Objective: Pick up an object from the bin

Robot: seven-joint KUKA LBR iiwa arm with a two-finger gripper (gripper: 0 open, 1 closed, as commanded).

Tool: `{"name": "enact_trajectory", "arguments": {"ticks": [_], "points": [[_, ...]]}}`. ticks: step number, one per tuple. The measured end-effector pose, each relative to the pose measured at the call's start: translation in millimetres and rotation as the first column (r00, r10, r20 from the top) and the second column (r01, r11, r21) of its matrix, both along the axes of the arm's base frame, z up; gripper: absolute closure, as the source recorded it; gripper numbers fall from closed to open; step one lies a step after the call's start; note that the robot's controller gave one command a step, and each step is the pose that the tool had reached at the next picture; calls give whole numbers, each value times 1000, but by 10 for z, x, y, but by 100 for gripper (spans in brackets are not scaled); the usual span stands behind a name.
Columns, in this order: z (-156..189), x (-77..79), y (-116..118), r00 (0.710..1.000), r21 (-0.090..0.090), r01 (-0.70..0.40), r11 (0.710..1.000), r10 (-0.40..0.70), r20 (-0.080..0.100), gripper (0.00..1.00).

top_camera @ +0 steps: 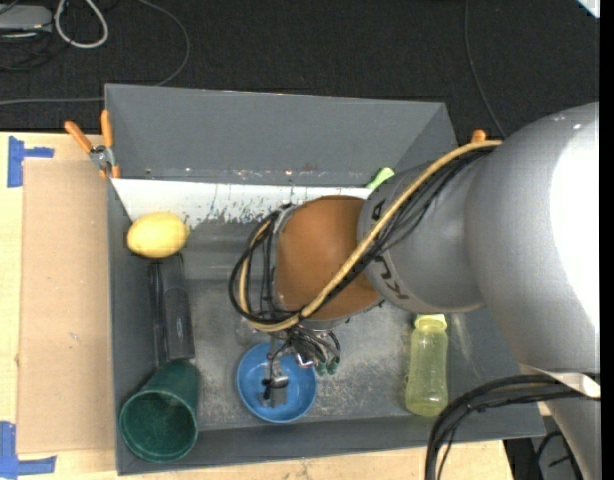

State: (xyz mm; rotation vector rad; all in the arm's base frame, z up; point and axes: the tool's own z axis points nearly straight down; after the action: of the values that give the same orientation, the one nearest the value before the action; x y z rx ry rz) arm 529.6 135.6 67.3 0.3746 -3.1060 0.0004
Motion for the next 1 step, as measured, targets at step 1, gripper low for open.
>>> {"name": "enact_trajectory", "arguments": {"ticks": [1], "points": [[19,4,83,976,3,-217,976,217,8,0]]}}
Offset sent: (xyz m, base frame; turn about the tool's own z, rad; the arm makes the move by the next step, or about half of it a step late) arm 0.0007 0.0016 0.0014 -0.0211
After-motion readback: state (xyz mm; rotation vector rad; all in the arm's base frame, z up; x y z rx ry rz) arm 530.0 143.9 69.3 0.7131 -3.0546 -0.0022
